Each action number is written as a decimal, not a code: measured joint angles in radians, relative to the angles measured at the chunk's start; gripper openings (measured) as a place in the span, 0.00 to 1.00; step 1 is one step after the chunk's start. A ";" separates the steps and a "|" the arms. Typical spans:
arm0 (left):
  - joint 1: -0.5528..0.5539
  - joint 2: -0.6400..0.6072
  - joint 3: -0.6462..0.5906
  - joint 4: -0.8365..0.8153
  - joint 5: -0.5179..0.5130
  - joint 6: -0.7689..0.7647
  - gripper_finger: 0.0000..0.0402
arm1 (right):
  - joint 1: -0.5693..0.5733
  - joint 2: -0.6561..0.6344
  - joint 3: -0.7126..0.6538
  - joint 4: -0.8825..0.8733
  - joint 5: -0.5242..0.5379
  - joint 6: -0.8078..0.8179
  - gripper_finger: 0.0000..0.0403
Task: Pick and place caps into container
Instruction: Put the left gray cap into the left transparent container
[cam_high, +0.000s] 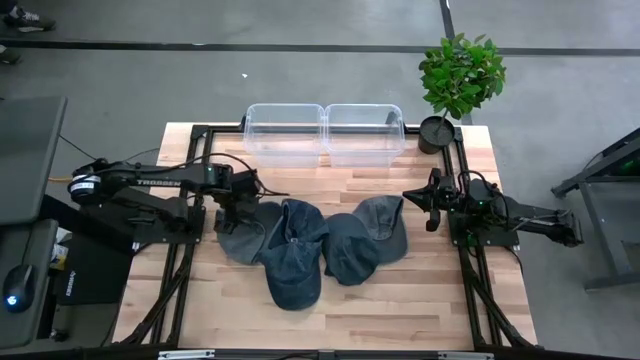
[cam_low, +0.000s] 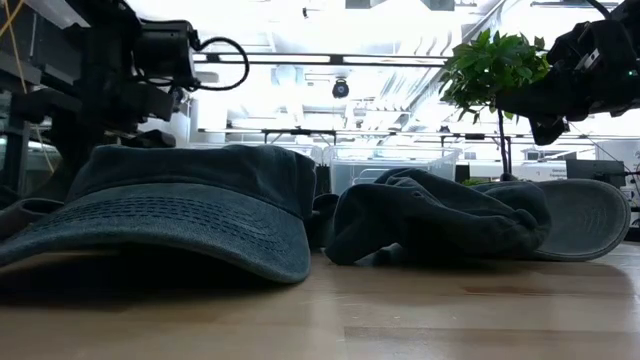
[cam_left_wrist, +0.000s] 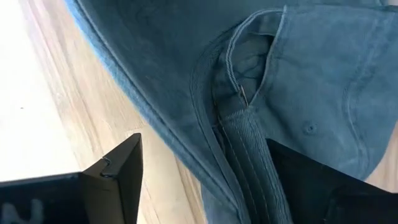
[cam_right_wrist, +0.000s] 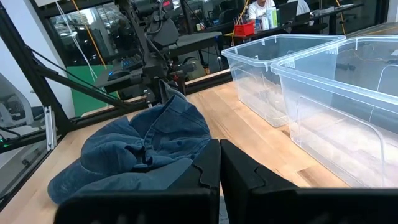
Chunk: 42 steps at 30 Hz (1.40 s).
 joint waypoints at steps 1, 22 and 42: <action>0.000 0.006 0.000 0.005 0.000 0.000 0.60 | 0.000 0.000 0.000 0.000 0.000 0.000 0.00; 0.000 0.110 0.000 0.064 -0.003 -0.029 0.56 | 0.000 0.000 0.000 0.000 0.000 0.000 0.00; 0.000 0.115 0.001 0.085 0.014 -0.080 0.00 | 0.000 0.000 0.000 0.000 0.000 0.000 0.00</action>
